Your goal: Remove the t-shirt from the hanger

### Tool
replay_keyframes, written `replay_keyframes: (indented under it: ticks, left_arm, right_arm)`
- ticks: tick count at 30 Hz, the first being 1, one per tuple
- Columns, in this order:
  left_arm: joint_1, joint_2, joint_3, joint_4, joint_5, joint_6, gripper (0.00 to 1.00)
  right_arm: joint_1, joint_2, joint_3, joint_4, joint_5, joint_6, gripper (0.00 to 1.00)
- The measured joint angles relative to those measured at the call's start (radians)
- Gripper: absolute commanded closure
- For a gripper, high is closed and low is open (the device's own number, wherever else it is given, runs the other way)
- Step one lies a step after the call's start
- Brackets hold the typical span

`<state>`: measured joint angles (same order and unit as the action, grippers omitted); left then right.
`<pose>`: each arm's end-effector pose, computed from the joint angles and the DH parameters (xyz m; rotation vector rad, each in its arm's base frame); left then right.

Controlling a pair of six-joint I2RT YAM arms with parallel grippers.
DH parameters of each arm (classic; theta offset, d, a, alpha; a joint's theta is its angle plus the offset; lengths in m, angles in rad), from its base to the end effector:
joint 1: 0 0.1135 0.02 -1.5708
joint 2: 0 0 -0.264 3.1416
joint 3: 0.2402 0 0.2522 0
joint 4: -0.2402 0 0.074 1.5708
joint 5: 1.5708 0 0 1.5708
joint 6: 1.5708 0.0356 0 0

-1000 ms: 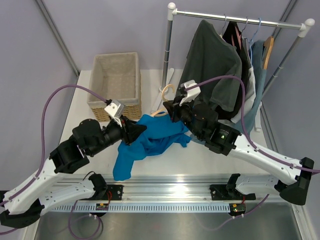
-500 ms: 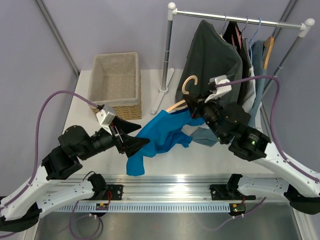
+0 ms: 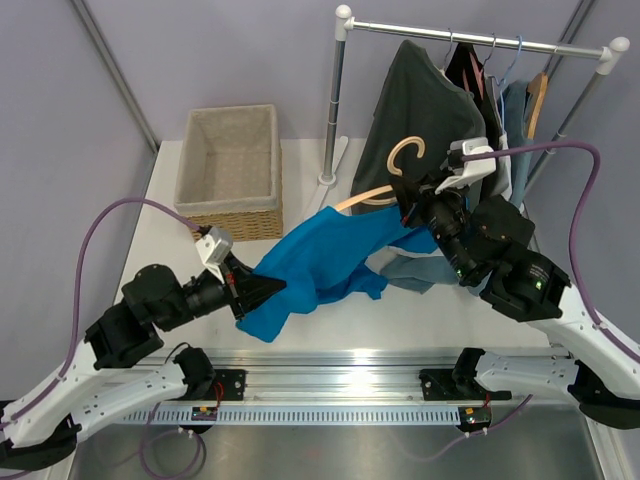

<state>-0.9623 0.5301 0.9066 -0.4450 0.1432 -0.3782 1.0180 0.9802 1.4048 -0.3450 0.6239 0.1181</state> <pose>0.0570 -0.0907 0.3854 0.6204 1.6537 -1.1213 0.1091 0.1372 0.4965 -0.1731 1.5127 0.4467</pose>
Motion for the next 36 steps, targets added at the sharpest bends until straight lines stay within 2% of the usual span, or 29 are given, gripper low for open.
replay_keyframes:
  ticks: [18, 26, 36]
  left_arm:
    - [-0.004, -0.178, -0.098, -0.085, -0.347, -0.106, 1.0]
    - [-0.005, -0.134, -0.12, -0.078, -0.412, -0.141, 1.0]
    - [-0.005, -0.047, -0.198, -0.058, -0.462, -0.162, 1.0]
  right_arm:
    - [0.0, -0.136, 0.028, -0.059, 0.044, 0.003, 1.0]
    - [0.0, -0.14, 0.026, -0.095, -0.009, 0.06, 1.0]
    - [0.0, -0.13, -0.02, -0.061, -0.027, 0.126, 1.0]
